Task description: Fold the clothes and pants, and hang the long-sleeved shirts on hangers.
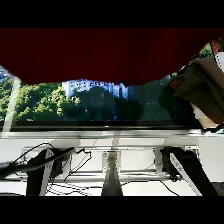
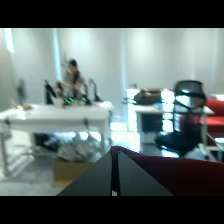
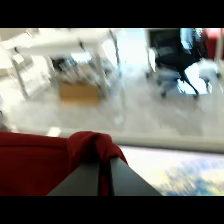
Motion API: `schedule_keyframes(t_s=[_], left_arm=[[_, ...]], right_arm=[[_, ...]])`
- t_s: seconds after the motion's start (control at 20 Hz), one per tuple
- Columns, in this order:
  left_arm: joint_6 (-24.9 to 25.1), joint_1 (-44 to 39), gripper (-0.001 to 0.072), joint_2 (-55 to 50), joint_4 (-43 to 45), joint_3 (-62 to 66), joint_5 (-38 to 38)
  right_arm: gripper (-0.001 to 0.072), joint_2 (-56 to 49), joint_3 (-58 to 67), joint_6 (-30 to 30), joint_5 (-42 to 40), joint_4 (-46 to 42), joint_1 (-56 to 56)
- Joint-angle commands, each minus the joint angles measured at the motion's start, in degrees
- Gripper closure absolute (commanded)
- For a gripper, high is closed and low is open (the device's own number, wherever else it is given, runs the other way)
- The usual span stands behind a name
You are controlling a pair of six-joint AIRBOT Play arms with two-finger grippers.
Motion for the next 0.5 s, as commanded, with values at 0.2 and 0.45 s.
schedule_keyframes(t_s=[0.2, 0.45], left_arm=[[-4.33, 1.95, 0.0689, -7.23, 2.84, -0.09, -16.65], [-2.08, -9.05, 0.0689, -32.57, 4.70, -0.09, -28.74]], right_arm=[[0.0692, -8.17, 1.03, -0.44, 0.09, 1.97, 0.31], [0.0692, -32.79, 0.92, -0.39, 0.55, 1.01, 0.31]])
